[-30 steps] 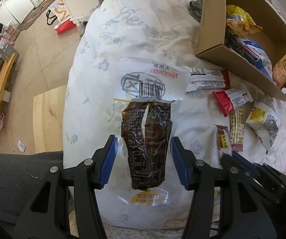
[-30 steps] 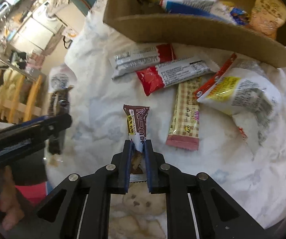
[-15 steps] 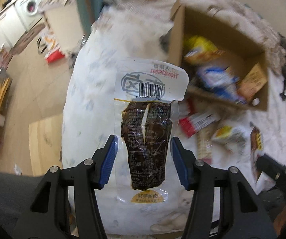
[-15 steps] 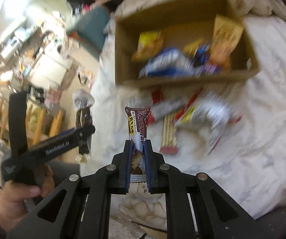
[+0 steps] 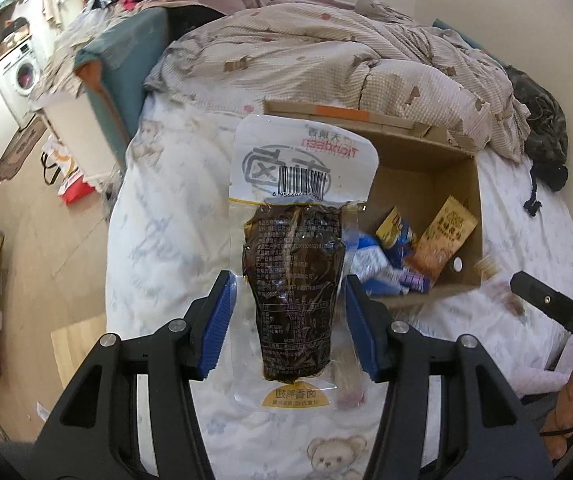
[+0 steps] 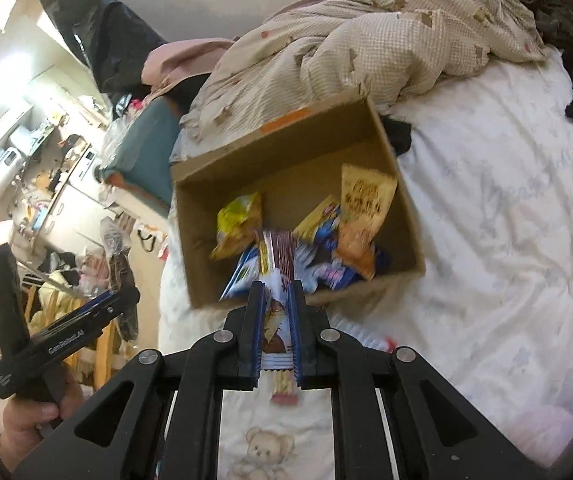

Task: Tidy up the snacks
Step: 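Carry both snacks over the box and open both grippers to drop them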

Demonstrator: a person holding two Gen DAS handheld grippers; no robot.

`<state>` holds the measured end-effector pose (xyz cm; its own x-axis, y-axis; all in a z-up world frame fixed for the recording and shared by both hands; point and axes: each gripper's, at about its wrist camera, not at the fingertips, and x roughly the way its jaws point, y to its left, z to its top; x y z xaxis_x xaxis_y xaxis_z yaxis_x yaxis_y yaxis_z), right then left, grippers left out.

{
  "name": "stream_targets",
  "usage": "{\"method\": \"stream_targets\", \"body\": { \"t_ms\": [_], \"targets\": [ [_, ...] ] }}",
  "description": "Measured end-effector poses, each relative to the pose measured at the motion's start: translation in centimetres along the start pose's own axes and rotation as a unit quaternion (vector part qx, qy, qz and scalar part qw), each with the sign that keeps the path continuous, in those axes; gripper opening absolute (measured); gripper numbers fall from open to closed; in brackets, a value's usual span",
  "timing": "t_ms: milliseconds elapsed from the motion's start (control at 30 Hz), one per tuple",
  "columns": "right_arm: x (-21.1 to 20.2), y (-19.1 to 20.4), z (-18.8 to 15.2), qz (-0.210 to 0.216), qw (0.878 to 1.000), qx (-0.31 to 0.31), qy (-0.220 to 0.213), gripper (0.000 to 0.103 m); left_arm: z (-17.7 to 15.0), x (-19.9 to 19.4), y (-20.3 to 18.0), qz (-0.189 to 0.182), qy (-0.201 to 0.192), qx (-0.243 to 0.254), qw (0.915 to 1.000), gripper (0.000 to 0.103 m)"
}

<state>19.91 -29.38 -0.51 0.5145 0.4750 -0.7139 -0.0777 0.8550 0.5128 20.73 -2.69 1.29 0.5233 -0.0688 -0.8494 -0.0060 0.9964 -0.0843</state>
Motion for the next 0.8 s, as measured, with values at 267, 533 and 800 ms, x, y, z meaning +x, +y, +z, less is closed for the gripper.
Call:
{"method": "stream_targets", "body": {
  "t_ms": [267,533,800],
  "targets": [
    [3.4,-0.5,3.8,-0.009,1.000,0.004,-0.002,0.012,4.2,3.7,-3.0,-0.009,0.005,0.026,0.9996,0.050],
    [7.0,-3.5,4.6,-0.002,0.999,0.036,0.013,0.012,4.9,8.0,-4.4,-0.014,0.027,0.038,0.9988,0.050],
    [9.1,-5.5,4.8,0.028,0.995,0.095,0.034,0.012,5.0,10.0,-5.0,-0.042,0.034,0.041,0.9977,0.050]
  ]
}}
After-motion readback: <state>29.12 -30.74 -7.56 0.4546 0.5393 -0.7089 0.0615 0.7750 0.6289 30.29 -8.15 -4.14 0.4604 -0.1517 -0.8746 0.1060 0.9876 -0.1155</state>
